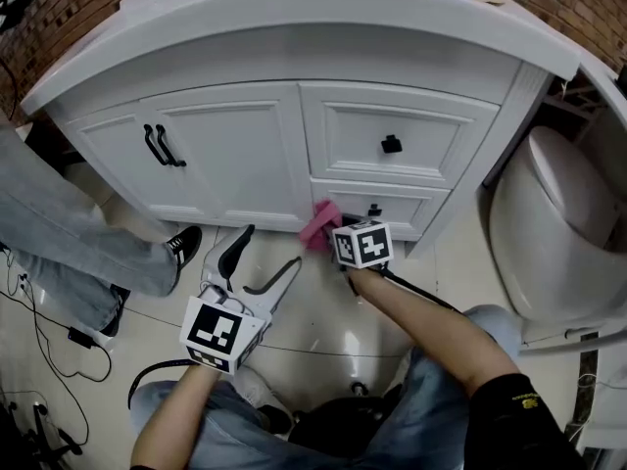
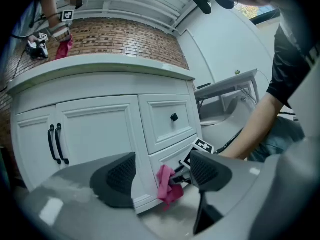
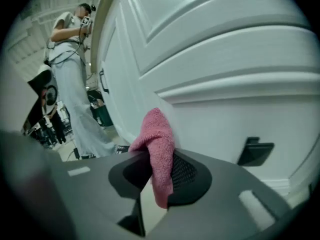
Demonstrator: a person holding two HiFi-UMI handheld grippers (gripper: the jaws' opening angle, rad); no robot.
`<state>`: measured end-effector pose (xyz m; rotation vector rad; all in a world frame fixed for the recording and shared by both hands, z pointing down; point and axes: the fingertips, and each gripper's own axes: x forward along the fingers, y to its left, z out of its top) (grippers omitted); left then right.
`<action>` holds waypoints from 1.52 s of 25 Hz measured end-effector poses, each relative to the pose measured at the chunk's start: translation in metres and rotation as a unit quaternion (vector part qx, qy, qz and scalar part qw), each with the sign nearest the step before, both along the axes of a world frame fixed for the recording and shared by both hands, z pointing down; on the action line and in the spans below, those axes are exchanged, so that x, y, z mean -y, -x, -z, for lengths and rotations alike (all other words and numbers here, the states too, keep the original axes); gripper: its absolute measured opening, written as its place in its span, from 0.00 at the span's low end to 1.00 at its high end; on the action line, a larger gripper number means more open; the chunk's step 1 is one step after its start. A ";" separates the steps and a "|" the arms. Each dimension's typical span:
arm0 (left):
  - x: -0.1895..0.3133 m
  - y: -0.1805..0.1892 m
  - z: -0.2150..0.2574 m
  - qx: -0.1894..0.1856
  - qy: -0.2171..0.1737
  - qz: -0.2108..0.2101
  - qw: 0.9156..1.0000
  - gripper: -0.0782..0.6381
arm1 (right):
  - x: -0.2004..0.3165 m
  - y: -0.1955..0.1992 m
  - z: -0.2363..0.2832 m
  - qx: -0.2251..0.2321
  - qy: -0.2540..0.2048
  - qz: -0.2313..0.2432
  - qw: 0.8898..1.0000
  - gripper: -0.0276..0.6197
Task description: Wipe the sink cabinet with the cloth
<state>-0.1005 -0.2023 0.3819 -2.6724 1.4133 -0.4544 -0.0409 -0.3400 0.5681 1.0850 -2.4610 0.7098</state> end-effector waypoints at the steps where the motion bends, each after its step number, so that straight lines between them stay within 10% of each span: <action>1: 0.000 0.003 -0.002 0.003 0.003 0.001 1.000 0.59 | 0.003 -0.015 -0.004 -0.012 0.011 -0.026 1.000 0.15; 15: -0.001 -0.044 0.023 -0.034 -0.016 -0.055 0.998 0.59 | -0.002 -0.242 -0.021 -0.104 0.035 -0.248 0.963 0.15; 21: -0.010 -0.043 0.032 -0.036 -0.033 -0.046 0.998 0.59 | -0.025 -0.109 -0.045 -0.045 0.070 -0.113 0.990 0.15; 28: -0.015 -0.003 -0.005 0.001 0.002 -0.007 1.000 0.59 | -0.017 0.028 -0.034 -0.074 -0.041 0.088 0.992 0.15; 33: -0.013 0.007 -0.026 -0.005 0.034 -0.010 0.999 0.59 | 0.010 -0.051 -0.052 -0.083 0.012 -0.071 0.994 0.15; 38: -0.011 -0.014 -0.023 -0.011 0.033 -0.041 0.999 0.59 | 0.004 -0.176 -0.069 -0.115 0.054 -0.210 0.970 0.15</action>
